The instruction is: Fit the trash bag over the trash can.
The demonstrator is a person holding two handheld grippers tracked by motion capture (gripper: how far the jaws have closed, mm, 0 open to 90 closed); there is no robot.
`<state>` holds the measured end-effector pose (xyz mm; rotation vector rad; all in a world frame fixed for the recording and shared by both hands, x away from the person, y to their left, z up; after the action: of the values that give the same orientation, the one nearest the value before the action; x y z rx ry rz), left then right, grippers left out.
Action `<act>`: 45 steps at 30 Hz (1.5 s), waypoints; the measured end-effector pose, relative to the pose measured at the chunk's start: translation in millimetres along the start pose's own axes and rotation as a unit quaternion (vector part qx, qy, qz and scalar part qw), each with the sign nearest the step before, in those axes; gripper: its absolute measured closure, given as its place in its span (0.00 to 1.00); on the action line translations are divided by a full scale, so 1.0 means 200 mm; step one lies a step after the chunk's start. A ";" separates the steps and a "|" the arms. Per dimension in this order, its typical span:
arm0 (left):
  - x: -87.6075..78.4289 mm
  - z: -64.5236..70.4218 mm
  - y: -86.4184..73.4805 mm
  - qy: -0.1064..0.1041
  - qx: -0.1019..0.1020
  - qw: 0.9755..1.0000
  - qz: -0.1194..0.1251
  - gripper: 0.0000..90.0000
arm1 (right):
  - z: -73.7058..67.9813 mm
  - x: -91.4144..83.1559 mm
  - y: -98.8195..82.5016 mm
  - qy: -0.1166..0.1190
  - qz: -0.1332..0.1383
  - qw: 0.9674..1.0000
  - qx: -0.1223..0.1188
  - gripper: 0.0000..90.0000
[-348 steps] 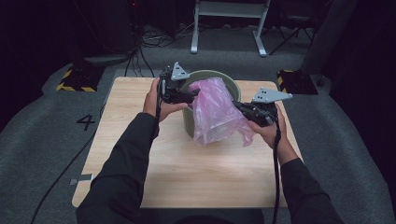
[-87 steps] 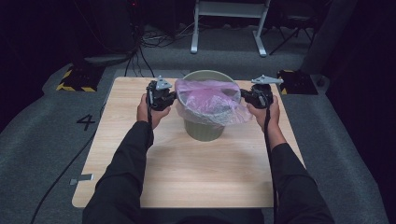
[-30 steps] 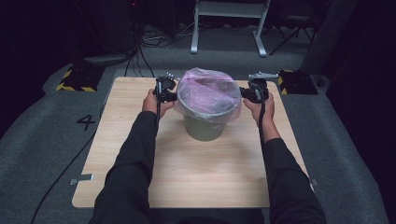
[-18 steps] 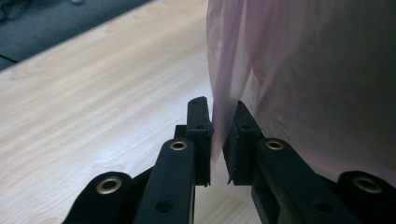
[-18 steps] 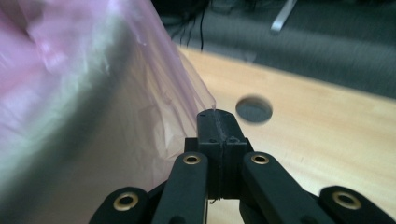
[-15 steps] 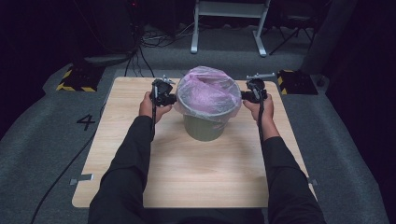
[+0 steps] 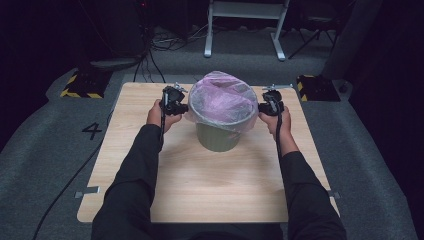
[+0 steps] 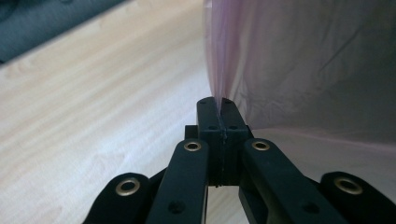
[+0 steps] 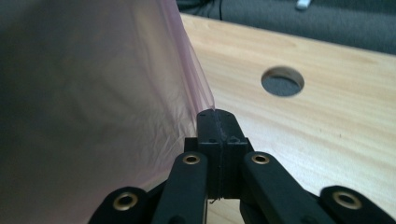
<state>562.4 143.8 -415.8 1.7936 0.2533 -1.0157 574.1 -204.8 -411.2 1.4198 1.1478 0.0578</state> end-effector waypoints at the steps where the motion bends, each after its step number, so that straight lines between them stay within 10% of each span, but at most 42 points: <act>1: 0.01 0.00 -0.01 0.000 0.002 1.000 -0.008 1.00 | 0.00 -0.01 0.00 -0.002 0.003 1.000 -0.003 0.99; 19: -0.05 -0.07 -0.16 -0.018 -0.018 1.000 0.011 0.98 | 0.01 -0.05 -0.07 0.009 0.014 1.000 -0.006 1.00; 31: -0.21 -0.07 -0.25 0.047 -0.010 0.996 0.075 0.40 | 0.04 -0.18 -0.11 -0.005 0.050 0.998 -0.027 0.76; 38: -0.33 -0.02 -0.33 0.018 0.015 0.993 0.113 0.31 | 0.02 -0.29 -0.15 -0.011 0.045 0.997 -0.061 0.52; 45: -0.41 0.10 -0.33 -0.004 0.053 0.989 0.140 0.22 | -0.11 -0.36 -0.24 0.037 0.029 0.990 -0.133 0.33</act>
<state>462.0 179.1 -403.1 1.8584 -0.0608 -0.8486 495.5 -246.2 -400.1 1.2209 1.1147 0.2955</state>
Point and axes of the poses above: each handheld gripper's, and its own axes: x roughly forward along the jaws, y roughly out of its top, z roughly to its right, the point moved 1 cm from there along x, roughly forward along the jaws, and after that the axes turned 11 degrees about y, right-handed, at the moved point
